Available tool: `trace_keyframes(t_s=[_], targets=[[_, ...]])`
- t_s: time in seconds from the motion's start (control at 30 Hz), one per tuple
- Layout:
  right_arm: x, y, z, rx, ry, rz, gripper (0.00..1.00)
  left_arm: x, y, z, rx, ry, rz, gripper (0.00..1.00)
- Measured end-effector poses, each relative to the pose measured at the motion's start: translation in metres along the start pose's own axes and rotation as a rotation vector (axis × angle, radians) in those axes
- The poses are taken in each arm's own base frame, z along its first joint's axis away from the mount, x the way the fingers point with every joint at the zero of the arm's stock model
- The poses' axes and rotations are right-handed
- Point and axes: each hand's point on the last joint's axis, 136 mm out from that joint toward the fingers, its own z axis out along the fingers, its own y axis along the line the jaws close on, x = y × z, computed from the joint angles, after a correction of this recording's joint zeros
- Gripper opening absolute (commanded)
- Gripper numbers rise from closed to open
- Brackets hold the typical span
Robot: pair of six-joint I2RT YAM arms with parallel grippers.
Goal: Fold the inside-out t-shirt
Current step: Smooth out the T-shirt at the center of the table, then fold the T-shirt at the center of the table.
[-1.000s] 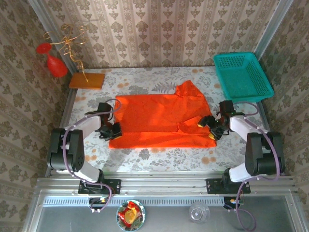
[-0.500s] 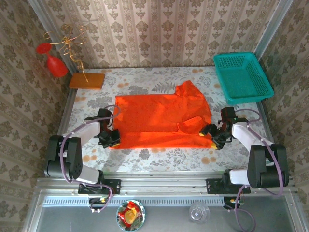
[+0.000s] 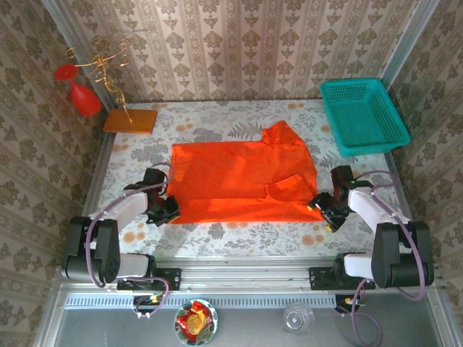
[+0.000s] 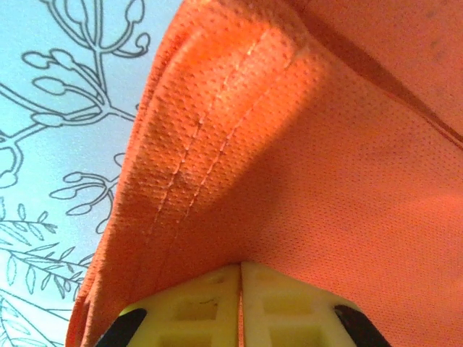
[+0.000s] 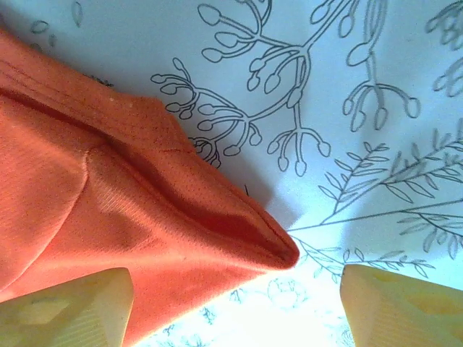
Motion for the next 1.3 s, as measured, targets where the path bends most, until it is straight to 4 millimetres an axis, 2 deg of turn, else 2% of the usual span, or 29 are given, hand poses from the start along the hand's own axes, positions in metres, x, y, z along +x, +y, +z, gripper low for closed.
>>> trace_keyframes(t_s=[0.1, 0.2, 0.3, 0.43, 0.57, 0.77, 0.87, 1.03, 1.13, 1.3], targets=[[0.0, 0.006, -0.011, -0.032, -0.024, -0.018, 0.76, 0.003, 0.002, -0.003, -0.011, 0.008, 0.0, 0.12], [-0.002, 0.027, -0.024, -0.099, -0.034, -0.075, 0.74, -0.003, -0.003, -0.015, -0.018, -0.003, 0.017, 0.15], [-0.007, 0.055, -0.034, -0.176, -0.023, -0.144, 0.73, -0.029, -0.023, -0.036, 0.021, -0.075, 0.068, 0.2], [-0.019, 0.093, -0.039, -0.238, 0.007, -0.245, 0.72, -0.076, -0.053, -0.063, 0.05, -0.166, 0.16, 0.25], [-0.034, 0.125, -0.039, -0.275, 0.014, -0.327, 0.72, -0.123, -0.071, -0.072, 0.03, -0.217, 0.249, 0.31], [-0.056, 0.16, -0.038, -0.297, 0.007, -0.396, 0.71, -0.184, -0.094, -0.064, -0.023, -0.25, 0.396, 0.28], [-0.064, 0.17, -0.037, -0.299, 0.003, -0.414, 0.71, -0.211, -0.107, -0.055, -0.041, -0.257, 0.462, 0.27], [-0.07, 0.18, -0.038, -0.305, -0.005, -0.437, 0.71, -0.248, -0.116, -0.035, -0.093, -0.243, 0.53, 0.24], [-0.07, 0.181, -0.039, -0.306, -0.006, -0.44, 0.71, -0.263, -0.116, -0.022, -0.117, -0.224, 0.544, 0.24], [-0.069, 0.182, -0.039, -0.305, -0.005, -0.443, 0.71, -0.273, -0.113, -0.003, -0.144, -0.179, 0.543, 0.25]])
